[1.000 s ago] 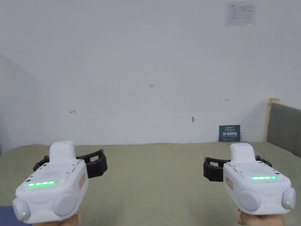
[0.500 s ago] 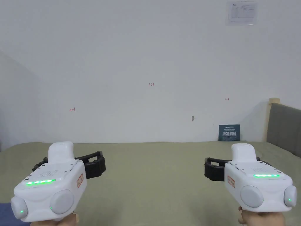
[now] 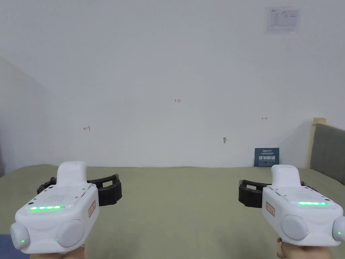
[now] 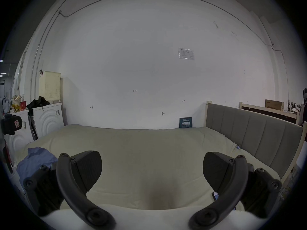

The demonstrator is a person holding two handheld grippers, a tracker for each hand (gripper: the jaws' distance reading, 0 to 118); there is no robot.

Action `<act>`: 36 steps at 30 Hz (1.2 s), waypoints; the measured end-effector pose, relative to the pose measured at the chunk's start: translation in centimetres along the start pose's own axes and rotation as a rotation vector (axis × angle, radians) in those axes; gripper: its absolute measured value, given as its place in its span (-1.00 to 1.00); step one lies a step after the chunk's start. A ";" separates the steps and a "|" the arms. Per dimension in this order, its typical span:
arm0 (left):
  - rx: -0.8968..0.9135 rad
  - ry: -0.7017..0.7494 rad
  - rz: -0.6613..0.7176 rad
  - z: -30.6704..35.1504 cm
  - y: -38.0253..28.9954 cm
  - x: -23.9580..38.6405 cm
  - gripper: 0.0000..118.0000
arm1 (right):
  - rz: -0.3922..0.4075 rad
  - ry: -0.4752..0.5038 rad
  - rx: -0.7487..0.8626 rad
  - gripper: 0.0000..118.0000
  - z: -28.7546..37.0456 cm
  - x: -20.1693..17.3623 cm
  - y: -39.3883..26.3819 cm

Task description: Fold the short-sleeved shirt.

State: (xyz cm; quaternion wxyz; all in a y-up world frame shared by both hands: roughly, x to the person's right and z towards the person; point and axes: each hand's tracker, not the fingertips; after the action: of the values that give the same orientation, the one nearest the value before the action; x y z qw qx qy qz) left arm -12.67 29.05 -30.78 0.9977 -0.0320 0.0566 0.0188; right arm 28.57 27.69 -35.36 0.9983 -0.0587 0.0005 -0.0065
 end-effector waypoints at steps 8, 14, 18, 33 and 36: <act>0.027 -0.008 -0.020 0.4 0.2 0.3 1.00 | 0.005 0.023 0.009 1.00 0.3 -0.2 -0.2; 0.039 0.006 -0.050 0.5 0.1 0.7 1.00 | -0.007 -0.040 0.041 1.00 0.5 0.1 -0.2; 0.056 0.027 -0.059 0.5 0.0 0.9 1.00 | -0.030 -0.037 0.031 1.00 0.4 0.5 -0.1; 0.011 0.018 -0.049 -0.1 -0.9 1.5 1.00 | 0.028 -0.006 0.020 1.00 0.6 -0.1 -0.6; 0.014 0.014 -0.045 -0.1 -0.9 1.5 1.00 | 0.025 -0.014 0.007 0.93 0.5 -0.3 -0.9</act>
State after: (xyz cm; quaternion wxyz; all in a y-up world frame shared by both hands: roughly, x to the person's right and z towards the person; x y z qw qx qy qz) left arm -11.13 28.15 -31.01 0.9976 -0.0264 0.0631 -0.0044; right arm 28.22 26.82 -34.76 0.9984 -0.0553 -0.0057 0.0062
